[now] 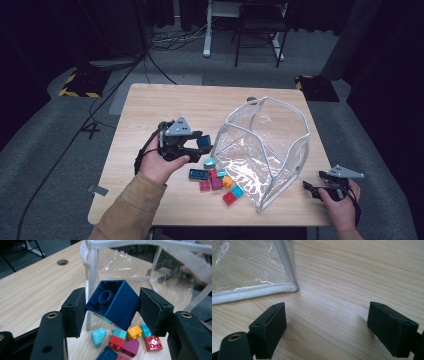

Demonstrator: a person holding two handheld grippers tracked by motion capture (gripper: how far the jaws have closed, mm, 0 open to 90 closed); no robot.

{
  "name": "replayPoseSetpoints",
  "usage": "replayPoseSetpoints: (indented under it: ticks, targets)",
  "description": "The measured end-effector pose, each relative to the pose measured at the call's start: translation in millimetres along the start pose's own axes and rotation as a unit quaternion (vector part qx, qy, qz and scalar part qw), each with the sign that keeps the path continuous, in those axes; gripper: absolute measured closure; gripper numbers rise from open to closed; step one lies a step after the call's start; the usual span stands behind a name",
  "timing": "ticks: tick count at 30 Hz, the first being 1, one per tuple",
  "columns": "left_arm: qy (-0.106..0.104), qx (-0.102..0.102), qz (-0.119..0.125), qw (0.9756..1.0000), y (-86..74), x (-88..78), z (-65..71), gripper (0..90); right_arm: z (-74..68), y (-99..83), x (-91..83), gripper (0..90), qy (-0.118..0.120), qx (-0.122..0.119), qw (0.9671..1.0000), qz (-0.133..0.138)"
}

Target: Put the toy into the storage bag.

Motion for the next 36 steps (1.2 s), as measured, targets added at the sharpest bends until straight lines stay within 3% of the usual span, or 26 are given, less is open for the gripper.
replayPoseSetpoints:
  ticks: [12,18,36]
  targets:
    - [-0.023,0.005,0.035,0.9991,38.0,8.1,8.3,40.9,-0.4,0.4,0.3,15.7,-0.002,0.002,1.0,0.001]
    - [-0.031,0.018,0.036,0.9987,57.4,18.3,13.2,40.9,-0.5,0.3,0.3,15.7,-0.002,0.003,1.0,0.0]
    - [-0.049,0.018,0.048,0.9975,99.0,54.0,16.2,40.9,-0.4,0.4,0.3,15.9,-0.001,0.002,1.0,0.001]
Point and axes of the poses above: each handheld gripper's, and its own axes: x roughly forward along the jaws, y roughly out of its top, z roughly to its right, the point moved 9 cm from there along x, roughly forward along the jaws
